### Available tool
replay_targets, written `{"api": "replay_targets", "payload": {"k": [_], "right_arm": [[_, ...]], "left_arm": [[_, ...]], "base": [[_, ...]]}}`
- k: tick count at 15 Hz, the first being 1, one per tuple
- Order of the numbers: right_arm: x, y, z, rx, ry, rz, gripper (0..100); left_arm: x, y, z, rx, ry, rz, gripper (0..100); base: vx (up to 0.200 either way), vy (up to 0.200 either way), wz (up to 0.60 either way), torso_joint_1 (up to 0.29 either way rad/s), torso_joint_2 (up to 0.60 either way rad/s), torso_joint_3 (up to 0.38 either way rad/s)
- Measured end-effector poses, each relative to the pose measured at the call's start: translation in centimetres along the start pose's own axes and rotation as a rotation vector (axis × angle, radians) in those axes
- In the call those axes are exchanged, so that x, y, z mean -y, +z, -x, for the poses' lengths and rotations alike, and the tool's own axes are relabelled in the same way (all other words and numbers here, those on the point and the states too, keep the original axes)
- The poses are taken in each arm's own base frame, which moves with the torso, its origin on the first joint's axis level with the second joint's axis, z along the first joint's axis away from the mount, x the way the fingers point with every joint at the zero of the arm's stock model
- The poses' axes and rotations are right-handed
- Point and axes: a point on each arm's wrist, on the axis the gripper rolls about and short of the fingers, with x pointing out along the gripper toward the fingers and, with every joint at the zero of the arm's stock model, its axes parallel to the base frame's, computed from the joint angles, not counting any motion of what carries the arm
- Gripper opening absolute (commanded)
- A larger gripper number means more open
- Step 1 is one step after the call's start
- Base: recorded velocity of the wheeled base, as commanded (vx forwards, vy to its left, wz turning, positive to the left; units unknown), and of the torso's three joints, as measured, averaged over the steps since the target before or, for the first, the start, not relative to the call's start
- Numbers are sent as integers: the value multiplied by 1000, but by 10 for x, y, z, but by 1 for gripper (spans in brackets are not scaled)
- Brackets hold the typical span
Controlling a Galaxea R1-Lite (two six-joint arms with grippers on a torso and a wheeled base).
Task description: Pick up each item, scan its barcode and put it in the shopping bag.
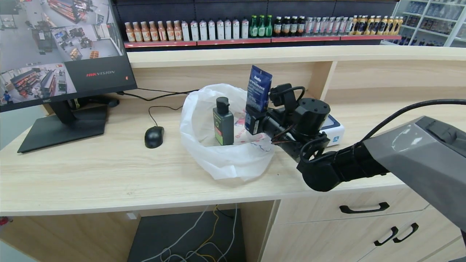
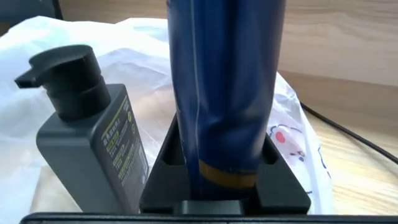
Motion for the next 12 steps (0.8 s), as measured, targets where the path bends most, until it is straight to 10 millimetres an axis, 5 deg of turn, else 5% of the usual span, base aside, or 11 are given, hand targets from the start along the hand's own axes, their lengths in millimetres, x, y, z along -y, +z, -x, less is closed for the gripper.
{"api": "replay_targets", "payload": {"k": [12], "right_arm": [[0,-25,9,-31,-30,-3,0]], "left_arm": [[0,0,0,0,0,0,100]], "base": [[0,0,0,0,0,0]]}}
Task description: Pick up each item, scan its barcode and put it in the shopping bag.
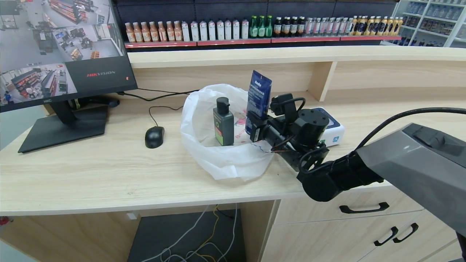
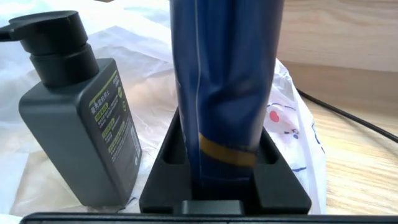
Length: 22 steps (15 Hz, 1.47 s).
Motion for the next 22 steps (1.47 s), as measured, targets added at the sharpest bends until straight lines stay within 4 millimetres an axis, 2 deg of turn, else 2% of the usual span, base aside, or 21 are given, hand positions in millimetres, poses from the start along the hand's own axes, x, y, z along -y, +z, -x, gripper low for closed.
{"api": "replay_targets", "payload": {"k": [7,8,15,22], "right_arm": [[0,-1,0,-6,3,-1,0],[0,-1,0,-6,4,-2,100],[-1,2,0,18,1,-1,100],[3,33,11,123,-9,-36,100]], "left_arm": [[0,0,0,0,0,0,100],[0,0,0,0,0,0,100],[0,0,0,0,0,0,100],[0,0,0,0,0,0,100]], "base": [[0,0,0,0,0,0],[0,0,0,0,0,0],[0,0,0,0,0,0],[0,0,0,0,0,0]]}}
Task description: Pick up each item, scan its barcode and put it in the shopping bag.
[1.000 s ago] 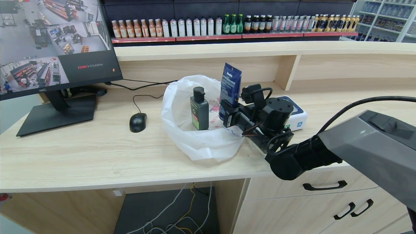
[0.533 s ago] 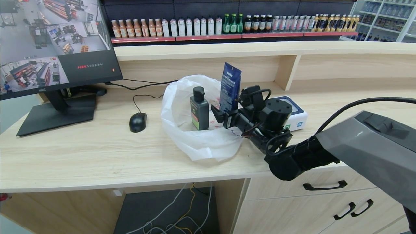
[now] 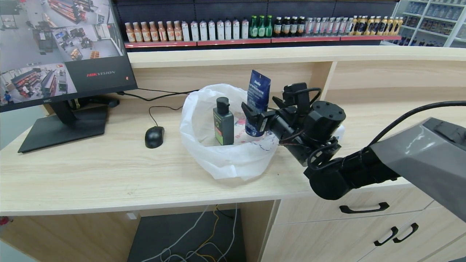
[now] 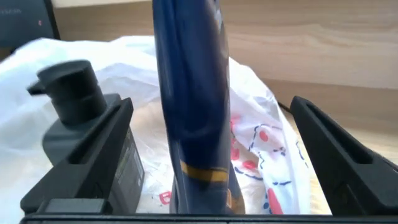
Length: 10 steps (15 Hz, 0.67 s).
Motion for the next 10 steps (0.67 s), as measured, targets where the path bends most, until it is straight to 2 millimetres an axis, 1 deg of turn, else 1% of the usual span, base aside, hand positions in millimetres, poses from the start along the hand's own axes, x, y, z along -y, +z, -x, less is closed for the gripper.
{"api": "replay_targets", "payload": {"k": [2,4,5,8,10], "right_arm": [[0,6,12,-12,1,-10,100],[1,13,33,-46,3,-17,100],[1,20,45,-53,2,-19,100],[4,44,85,-61,-21,-33,100],[7,55,117,-62,-33,-35,100]], "left_arm": [[0,0,0,0,0,0,100],[0,0,0,0,0,0,100],[0,0,0,0,0,0,100],[0,0,0,0,0,0,100],[0,0,0,0,0,0,100]], "base": [[0,0,0,0,0,0],[0,0,0,0,0,0],[0,0,0,0,0,0],[0,0,0,0,0,0],[0,0,0,0,0,0]]}}
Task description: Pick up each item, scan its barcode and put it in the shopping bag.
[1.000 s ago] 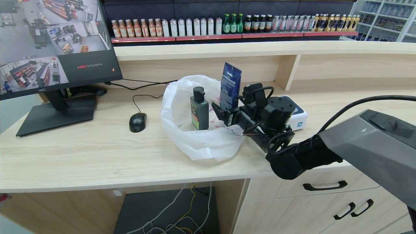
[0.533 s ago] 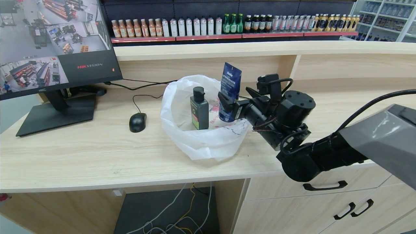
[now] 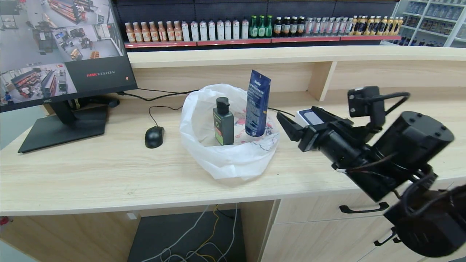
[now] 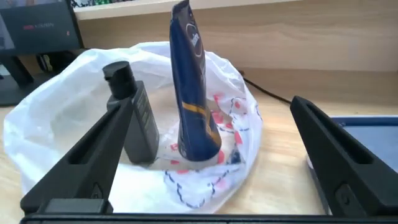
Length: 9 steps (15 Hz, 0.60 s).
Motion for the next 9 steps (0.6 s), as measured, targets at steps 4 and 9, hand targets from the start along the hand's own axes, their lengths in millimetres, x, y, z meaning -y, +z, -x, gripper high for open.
{"api": "replay_targets", "payload": {"k": [4,9], "right_arm": [[11,5,74,-47,-62,24,100],[14,5,160,-126,-31,132,100]], "left_arm": [[0,0,0,0,-1,0,100],[0,0,0,0,0,0,100]], "base": [[0,0,0,0,0,0],[0,0,0,0,0,0]]}}
